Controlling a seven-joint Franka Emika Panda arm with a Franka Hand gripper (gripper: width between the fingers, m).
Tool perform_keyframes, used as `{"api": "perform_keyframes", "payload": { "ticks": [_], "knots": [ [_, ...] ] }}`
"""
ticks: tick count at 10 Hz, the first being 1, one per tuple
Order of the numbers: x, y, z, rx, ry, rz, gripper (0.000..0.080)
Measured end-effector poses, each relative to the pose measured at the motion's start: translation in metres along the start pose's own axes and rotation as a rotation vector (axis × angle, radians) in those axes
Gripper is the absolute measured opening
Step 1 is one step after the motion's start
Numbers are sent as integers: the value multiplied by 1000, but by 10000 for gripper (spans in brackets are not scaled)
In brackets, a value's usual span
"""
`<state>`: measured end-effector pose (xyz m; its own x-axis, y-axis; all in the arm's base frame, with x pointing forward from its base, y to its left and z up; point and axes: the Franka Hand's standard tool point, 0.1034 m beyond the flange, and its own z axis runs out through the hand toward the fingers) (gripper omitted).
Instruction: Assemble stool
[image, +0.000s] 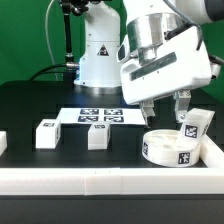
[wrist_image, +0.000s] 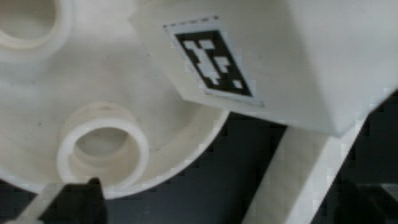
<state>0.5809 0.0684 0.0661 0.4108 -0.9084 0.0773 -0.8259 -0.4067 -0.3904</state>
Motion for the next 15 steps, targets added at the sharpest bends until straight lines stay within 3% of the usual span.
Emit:
{"api": "perform_keyframes", "payload": {
  "ticks": [2,5,7,11,13,15],
  "knots": [
    [2,-2,0,-1,1,-156,649],
    [29,-1,-2,-10,12,-444,649],
    [50,3,-7,-11,29,-456,649],
    [55,6,-6,-15,32,-479,649],
    [76,14,-6,-32,33,-609,649],
    [78,14,-6,-33,34,-639,649]
  ]
}}
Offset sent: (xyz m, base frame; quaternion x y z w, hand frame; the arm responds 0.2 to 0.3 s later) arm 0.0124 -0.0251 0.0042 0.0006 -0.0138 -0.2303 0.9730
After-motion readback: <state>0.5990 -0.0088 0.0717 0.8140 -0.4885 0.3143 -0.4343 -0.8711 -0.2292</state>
